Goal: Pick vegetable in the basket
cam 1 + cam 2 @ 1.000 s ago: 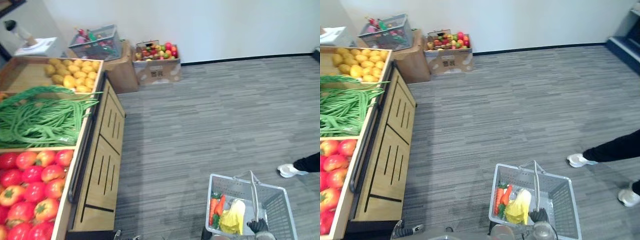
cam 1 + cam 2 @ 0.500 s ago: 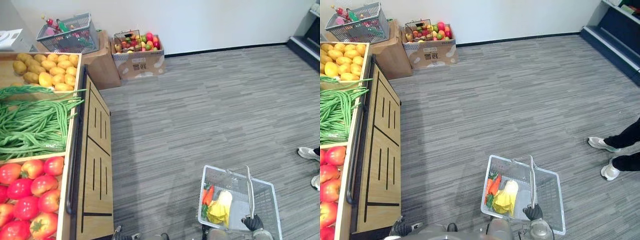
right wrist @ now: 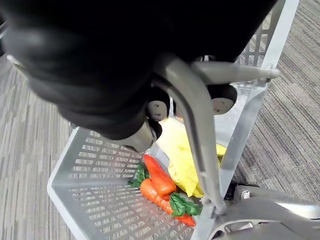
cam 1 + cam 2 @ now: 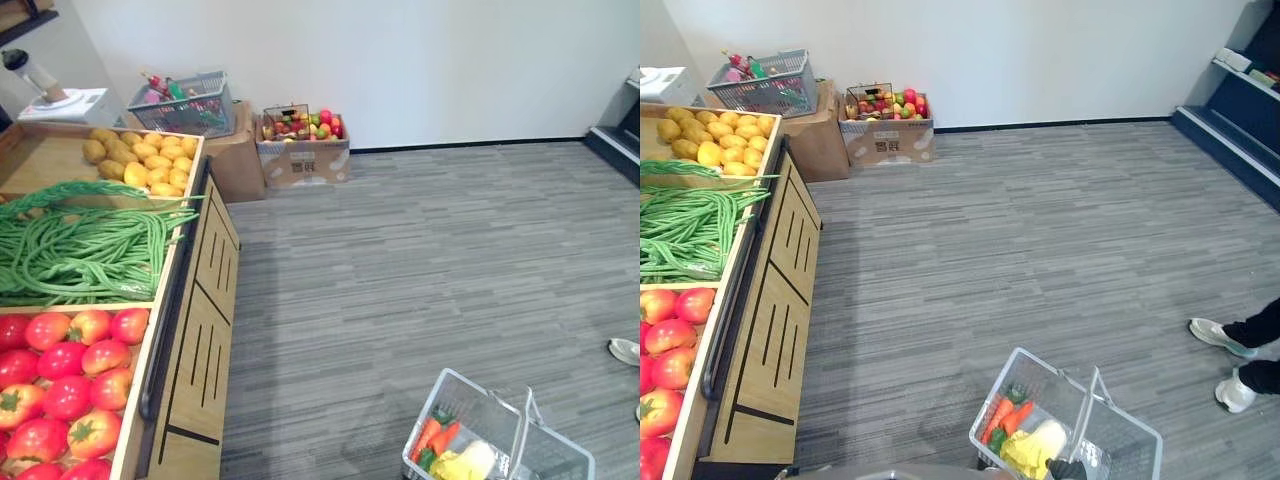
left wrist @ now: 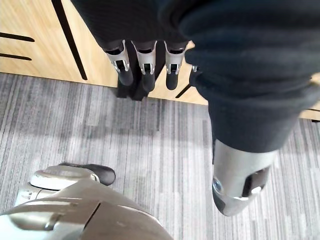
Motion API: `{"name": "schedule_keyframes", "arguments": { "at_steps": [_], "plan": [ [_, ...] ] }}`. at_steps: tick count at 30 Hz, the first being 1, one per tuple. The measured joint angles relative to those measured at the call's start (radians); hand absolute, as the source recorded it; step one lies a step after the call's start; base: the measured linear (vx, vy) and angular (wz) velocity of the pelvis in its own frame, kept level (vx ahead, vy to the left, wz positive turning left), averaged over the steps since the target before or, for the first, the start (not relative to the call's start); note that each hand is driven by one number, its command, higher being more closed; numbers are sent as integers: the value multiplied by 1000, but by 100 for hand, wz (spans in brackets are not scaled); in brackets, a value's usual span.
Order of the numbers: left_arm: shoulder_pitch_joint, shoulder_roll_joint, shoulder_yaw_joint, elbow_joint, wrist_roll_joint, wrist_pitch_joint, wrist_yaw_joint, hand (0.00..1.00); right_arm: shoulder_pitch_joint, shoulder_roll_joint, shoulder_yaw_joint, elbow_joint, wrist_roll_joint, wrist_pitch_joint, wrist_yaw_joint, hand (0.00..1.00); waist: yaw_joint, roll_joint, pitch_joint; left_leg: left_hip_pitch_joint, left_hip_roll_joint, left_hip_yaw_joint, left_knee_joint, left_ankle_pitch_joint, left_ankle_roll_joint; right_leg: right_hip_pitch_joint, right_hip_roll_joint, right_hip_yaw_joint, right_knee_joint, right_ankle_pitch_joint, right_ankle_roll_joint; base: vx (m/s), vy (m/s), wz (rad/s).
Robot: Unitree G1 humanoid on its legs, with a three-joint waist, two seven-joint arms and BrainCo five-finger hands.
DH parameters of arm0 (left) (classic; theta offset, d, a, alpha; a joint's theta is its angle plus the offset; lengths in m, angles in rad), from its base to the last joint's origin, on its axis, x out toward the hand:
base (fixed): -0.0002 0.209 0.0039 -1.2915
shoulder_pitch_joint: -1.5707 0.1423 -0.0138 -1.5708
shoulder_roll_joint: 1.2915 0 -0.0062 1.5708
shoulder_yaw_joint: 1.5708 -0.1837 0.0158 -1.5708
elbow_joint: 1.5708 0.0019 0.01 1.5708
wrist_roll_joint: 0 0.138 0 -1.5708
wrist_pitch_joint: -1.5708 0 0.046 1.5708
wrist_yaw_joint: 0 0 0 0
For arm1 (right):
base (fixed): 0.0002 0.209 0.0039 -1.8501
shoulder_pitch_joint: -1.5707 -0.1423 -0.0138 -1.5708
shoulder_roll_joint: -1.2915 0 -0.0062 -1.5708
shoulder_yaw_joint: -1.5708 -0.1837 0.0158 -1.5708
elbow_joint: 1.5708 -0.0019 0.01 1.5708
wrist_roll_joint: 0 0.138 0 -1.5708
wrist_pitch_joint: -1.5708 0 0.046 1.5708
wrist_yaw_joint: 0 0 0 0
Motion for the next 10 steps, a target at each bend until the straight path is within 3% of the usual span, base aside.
{"name": "schedule_keyframes", "arguments": {
  "at_steps": [10],
  "plan": [
    [-5, 2, 1, 27, -66, 3, -2, 0, -4, 9, -39, 42, 112, 17, 1, 100, -3, 1, 0, 72, -6, -26, -15, -4, -9, 85, -5, -36, -8, 0, -2, 37, -6, 8]
  ]
}}
